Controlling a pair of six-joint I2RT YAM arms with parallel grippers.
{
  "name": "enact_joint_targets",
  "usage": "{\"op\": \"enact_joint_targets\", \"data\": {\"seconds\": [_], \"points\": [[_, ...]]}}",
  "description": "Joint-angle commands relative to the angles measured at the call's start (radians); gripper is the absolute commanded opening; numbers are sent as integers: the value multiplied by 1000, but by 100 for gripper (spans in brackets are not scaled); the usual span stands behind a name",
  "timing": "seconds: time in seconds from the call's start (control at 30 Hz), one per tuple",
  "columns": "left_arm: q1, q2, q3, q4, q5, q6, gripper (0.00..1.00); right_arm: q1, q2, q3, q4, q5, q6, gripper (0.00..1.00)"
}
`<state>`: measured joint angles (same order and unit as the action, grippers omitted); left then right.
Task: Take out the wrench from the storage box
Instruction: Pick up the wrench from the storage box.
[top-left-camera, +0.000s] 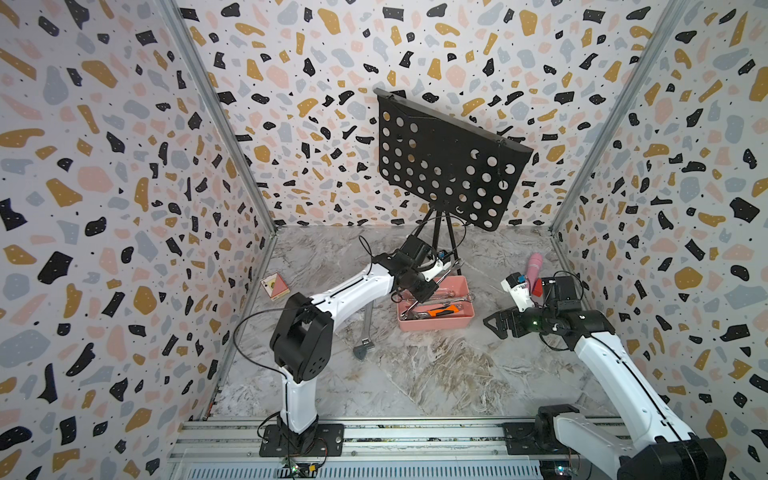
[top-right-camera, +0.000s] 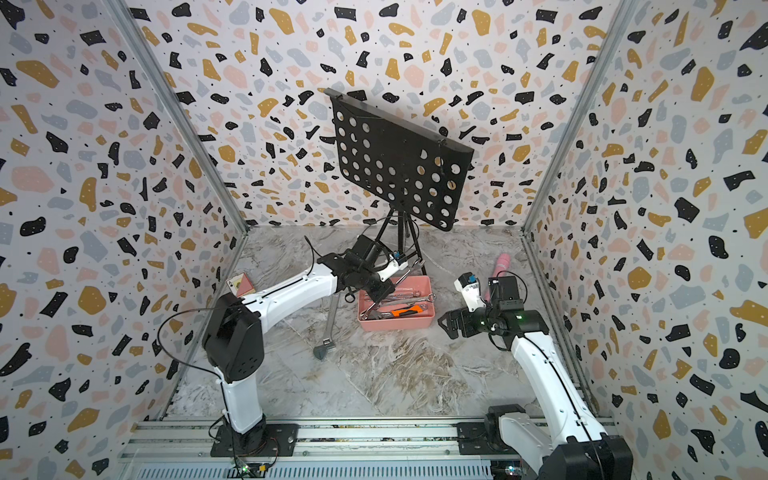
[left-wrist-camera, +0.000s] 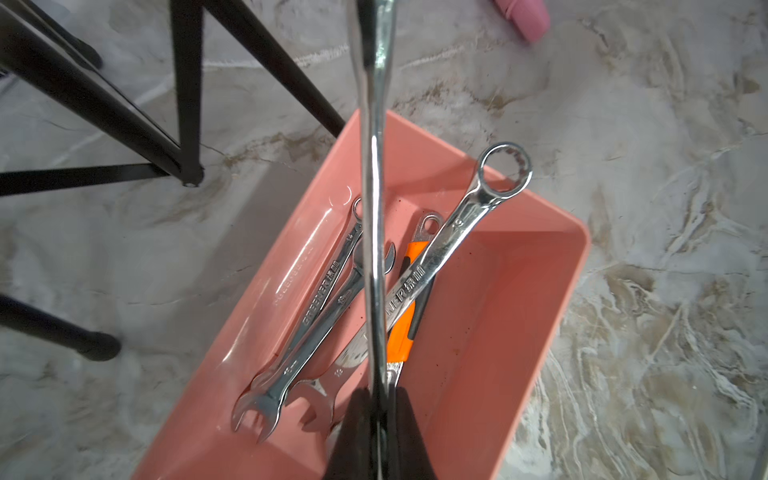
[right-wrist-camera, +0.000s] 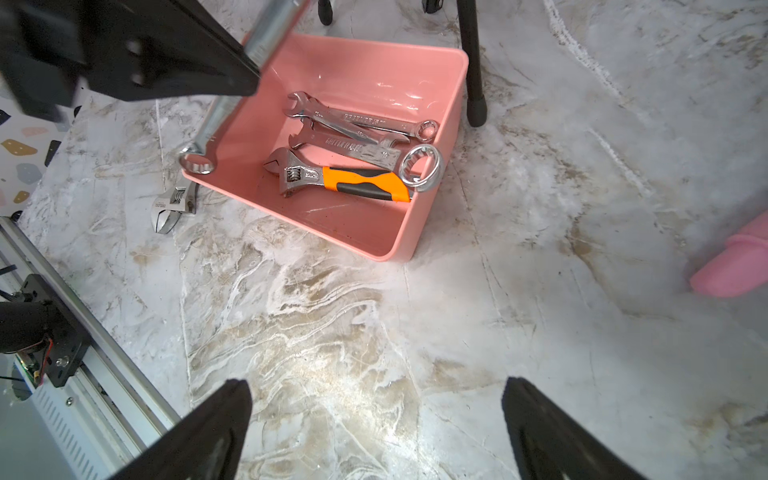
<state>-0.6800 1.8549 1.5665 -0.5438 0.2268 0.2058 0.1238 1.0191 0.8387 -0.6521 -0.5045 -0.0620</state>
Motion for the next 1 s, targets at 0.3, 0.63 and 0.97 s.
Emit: {"op": "enact_joint_targets", "data": {"seconds": [0.3, 0.63, 0.97], "points": [[115, -411, -374, -38, -107, -170, 0, 5, 2, 18, 49, -40, 50, 100], [338, -495, -620, -23, -121, -161, 0, 15, -10, 9, 44, -40, 48, 100], [467, -349, -662, 64, -63, -305, 0, 16, -8, 8, 45, -36, 52, 100]]}}
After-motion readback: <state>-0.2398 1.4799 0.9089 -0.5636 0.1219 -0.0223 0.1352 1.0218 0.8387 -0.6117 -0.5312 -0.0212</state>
